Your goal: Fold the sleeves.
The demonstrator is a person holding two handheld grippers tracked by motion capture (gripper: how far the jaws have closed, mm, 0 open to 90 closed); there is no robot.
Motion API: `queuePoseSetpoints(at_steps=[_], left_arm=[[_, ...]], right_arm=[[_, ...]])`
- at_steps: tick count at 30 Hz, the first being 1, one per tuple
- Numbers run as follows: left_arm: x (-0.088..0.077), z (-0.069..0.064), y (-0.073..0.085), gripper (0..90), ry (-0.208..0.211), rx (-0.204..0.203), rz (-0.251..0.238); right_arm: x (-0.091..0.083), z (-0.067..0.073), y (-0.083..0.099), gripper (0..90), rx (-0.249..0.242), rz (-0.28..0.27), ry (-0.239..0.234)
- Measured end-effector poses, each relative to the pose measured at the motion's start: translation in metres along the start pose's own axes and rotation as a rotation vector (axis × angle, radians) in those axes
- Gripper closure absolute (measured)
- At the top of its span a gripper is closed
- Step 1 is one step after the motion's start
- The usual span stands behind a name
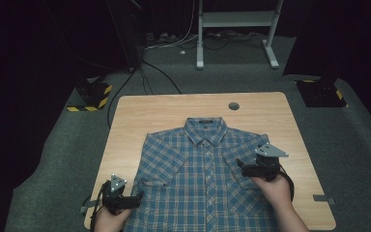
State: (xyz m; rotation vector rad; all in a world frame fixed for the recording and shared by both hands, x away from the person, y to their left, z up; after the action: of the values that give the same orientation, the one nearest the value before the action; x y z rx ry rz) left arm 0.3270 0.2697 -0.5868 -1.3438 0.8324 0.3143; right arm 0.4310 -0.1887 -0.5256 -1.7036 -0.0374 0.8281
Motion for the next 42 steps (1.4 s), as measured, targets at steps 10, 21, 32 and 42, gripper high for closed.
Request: queuePoseSetpoints(at_steps=[10,21,32,42], left_arm=[[0.000,0.000,0.000,0.2,0.000,0.001,-0.001],[0.000,0.000,0.000,0.2,0.000,0.001,-0.001],[0.000,0.000,0.000,0.2,-0.001,0.001,-0.001],[0.000,0.000,0.000,0.2,0.000,0.002,-0.001]], right_arm=[[-0.017,-0.018,0.025,0.0,0.023,0.018,0.029],[-0.040,-0.040,0.042,0.0,0.052,0.020,0.075],[-0.064,-0.054,0.058,0.0,0.065,0.044,0.112],[-0.083,-0.062,0.097,0.0,0.123,0.142,0.145]])
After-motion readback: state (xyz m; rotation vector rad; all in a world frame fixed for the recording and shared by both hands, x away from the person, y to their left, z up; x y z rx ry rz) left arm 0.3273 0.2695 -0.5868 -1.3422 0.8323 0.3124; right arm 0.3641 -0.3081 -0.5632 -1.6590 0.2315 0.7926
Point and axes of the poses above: each handheld gripper's, and its own axes: x roughly forward along the jaws, y roughly out of its underside, z roughly to its left, the point moved 5 cm from there along x, roughly forward along the jaws
